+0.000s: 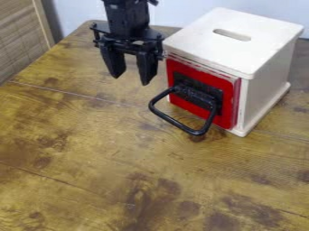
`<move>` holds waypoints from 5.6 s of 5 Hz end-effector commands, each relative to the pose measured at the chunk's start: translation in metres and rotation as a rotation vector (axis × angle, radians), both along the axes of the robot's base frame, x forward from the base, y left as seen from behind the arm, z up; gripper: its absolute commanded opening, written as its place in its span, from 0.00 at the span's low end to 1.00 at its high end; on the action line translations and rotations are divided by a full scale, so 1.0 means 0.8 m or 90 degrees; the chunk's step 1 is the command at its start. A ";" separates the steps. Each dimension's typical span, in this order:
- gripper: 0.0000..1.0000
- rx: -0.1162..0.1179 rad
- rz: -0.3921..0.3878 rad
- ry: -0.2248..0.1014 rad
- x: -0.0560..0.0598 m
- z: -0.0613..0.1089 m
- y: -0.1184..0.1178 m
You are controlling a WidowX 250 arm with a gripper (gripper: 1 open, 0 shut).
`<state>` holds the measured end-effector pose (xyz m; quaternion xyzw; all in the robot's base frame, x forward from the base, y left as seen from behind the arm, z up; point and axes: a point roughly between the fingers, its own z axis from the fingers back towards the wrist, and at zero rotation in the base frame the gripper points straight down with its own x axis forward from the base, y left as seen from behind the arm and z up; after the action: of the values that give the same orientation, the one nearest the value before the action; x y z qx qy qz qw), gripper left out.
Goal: Close the drawer
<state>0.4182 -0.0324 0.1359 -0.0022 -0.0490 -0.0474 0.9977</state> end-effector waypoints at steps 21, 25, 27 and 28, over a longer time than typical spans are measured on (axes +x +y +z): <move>1.00 -0.002 0.032 -0.079 0.017 0.053 0.019; 1.00 0.002 0.034 -0.037 0.019 0.015 0.021; 1.00 0.003 0.030 -0.034 0.020 0.013 0.017; 1.00 0.003 0.029 -0.040 0.025 0.016 0.021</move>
<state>0.4331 -0.0213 0.1223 -0.0008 -0.0414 -0.0291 0.9987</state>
